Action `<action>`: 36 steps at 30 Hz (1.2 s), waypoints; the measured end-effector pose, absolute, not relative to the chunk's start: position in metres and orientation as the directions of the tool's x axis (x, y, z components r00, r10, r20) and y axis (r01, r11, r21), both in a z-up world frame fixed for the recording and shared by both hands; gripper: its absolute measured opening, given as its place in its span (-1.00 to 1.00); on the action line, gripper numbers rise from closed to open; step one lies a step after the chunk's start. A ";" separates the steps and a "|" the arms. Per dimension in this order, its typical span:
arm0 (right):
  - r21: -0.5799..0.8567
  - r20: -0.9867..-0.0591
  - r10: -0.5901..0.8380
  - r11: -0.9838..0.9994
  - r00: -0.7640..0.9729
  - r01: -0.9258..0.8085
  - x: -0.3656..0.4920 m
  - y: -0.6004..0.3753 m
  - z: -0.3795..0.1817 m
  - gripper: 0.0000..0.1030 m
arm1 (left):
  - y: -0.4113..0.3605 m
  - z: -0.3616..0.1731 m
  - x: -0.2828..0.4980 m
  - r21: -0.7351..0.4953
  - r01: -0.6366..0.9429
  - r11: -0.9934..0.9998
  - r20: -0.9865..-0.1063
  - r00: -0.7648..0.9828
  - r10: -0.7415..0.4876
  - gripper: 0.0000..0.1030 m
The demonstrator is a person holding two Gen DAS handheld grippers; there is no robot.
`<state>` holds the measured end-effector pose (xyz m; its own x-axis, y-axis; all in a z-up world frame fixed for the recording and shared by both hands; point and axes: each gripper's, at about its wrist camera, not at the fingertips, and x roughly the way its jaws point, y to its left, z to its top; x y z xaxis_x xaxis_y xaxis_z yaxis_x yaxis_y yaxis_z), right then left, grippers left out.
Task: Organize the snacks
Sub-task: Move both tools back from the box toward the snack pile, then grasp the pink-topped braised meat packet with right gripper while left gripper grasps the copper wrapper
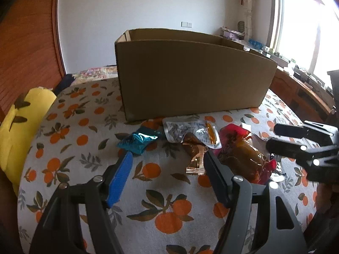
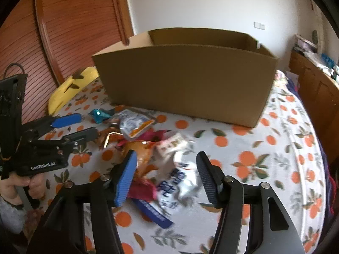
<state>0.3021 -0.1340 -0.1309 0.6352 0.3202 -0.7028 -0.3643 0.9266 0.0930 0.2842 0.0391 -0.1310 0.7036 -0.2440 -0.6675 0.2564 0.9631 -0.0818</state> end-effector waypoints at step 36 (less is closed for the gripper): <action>0.128 -0.724 0.382 0.893 0.574 -0.432 0.298 -0.118 -0.140 -0.22 | 0.020 -0.133 0.298 -0.117 0.305 0.945 -0.707 0.643 -0.295 0.36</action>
<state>0.2979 -0.1184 -0.1405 0.5741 0.3818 -0.7243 -0.4321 0.8927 0.1282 0.2979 0.0196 -0.1330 0.6427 -0.2950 -0.7070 0.3050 0.9451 -0.1171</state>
